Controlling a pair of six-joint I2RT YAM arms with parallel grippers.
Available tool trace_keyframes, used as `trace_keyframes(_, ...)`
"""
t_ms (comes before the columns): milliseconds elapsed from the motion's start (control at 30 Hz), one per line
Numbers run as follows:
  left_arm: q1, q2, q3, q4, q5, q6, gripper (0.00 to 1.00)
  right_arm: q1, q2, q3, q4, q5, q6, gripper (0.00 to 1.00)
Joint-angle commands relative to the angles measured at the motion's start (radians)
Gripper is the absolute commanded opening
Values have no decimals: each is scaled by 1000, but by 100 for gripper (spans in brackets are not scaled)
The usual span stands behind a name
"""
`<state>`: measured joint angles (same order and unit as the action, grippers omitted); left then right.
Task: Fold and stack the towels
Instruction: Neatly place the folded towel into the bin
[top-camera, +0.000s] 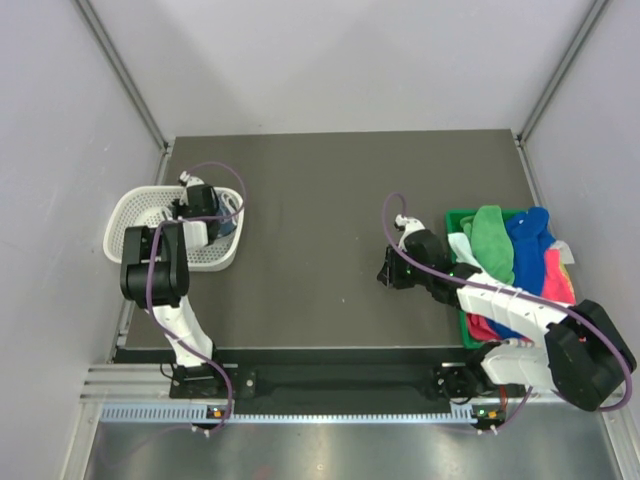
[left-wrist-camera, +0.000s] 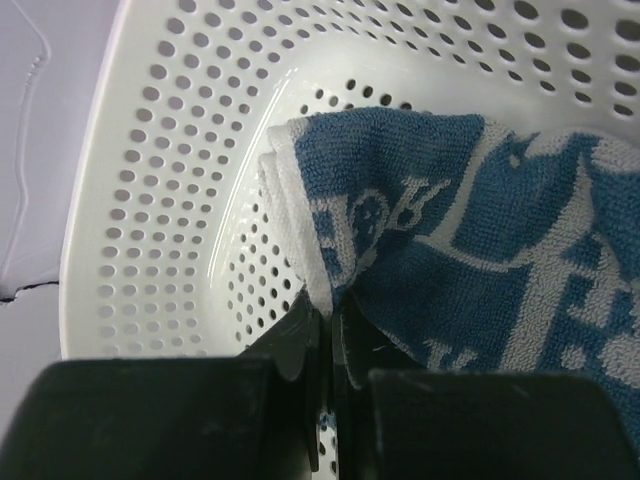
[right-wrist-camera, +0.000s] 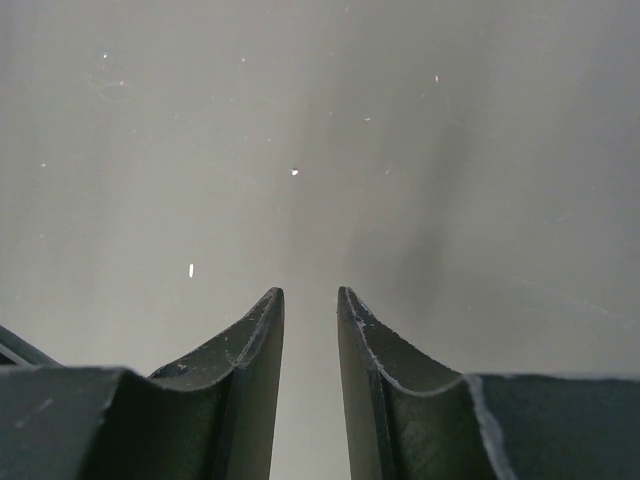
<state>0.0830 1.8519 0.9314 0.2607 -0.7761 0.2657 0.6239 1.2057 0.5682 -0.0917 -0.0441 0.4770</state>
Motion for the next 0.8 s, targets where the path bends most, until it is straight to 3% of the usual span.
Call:
trace_keyframes(0, 17, 9, 35, 109, -61, 30, 0, -9, -9, -4, 50, -4, -18, 29)
trace_keyframes(333, 46, 24, 107, 126, -92, 69, 0, -9, -17, -7, 56, -3, -20, 29)
trace_keyframes(433, 46, 36, 126, 109, -110, 41, 21, -9, -17, -8, 60, -5, -20, 29)
trace_keyframes(467, 44, 36, 127, 107, -118, 17, 33, -9, -17, -8, 60, -7, -20, 29)
trace_keyframes(500, 46, 39, 127, 107, -126, 10, 55, -7, -17, -8, 63, -8, -21, 29)
trace_keyframes(567, 44, 40, 133, 86, -140, -19, 77, -9, -17, -11, 66, -10, -20, 29)
trace_keyframes(767, 44, -25, 181, -61, -140, -176, 85, -9, -24, -14, 81, -19, -23, 29)
